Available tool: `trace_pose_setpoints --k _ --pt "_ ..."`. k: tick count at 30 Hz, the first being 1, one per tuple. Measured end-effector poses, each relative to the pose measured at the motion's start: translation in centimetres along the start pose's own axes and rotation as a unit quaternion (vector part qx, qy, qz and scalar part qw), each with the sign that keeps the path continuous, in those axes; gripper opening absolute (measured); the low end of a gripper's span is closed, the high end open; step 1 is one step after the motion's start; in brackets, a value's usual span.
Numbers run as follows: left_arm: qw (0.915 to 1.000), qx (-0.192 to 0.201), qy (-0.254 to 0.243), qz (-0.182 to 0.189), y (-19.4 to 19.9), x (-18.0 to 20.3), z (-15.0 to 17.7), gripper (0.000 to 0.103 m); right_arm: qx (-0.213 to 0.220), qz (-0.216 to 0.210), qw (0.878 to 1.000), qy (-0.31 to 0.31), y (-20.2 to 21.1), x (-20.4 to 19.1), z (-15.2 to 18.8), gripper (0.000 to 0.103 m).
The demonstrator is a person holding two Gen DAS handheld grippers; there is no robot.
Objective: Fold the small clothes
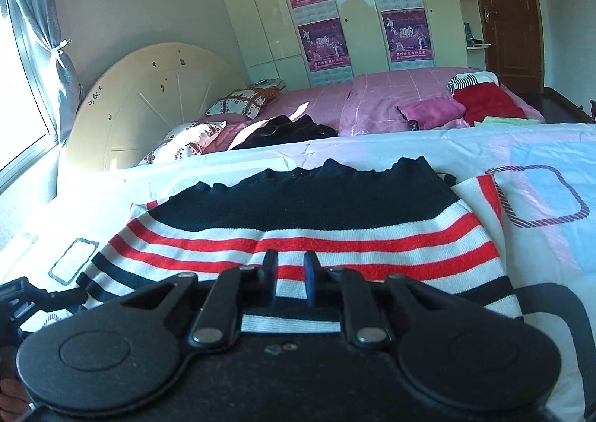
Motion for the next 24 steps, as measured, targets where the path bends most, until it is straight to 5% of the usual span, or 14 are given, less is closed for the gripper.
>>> trace_pose_setpoints --k 2,5,6,7,8,9,13,24 --pt "0.9989 0.033 0.030 0.009 -0.9 -0.2 -0.3 0.069 -0.005 0.009 1.000 0.007 -0.3 -0.4 -0.2 0.015" --pt "0.9977 0.067 0.010 -0.003 -2.5 0.5 0.0 0.065 -0.014 0.015 1.000 0.008 -1.3 -1.0 -0.4 0.011" --pt "0.9973 0.072 -0.009 -0.011 -3.0 0.9 0.2 0.057 -0.016 0.017 1.000 0.009 -1.7 -1.2 -0.5 0.011" --pt "0.9969 0.077 -0.001 -0.015 -3.3 0.5 0.2 0.019 -0.018 0.019 1.000 0.011 -2.1 -1.5 -0.5 0.010" --pt "0.9969 0.073 0.031 0.000 -3.6 -0.2 0.0 0.013 -0.021 0.021 0.999 0.013 -2.5 -1.7 -0.6 0.008" --pt "0.9954 0.079 0.053 0.011 -3.3 -0.7 -0.4 0.013 -0.023 0.023 0.999 0.016 -2.8 -2.0 -0.6 0.008" --pt "0.9949 0.096 -0.020 0.023 -2.0 0.4 0.4 0.013 -0.030 0.020 0.999 0.025 -3.9 -2.7 -0.6 0.008" --pt "0.9966 0.069 0.039 0.019 -3.1 -2.2 -0.8 0.020 -0.057 0.016 0.998 0.018 -6.8 -3.1 0.5 0.008"
Point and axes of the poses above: each gripper's, at about its wrist camera, not at the fingertips, and y roughly against the way its jaws point, x to its right, z to its underside, the point moved 3 cm from there along -y, roughly the way its jaws point, and after that the axes turned 2 degrees about -y, right-handed, at the moved point
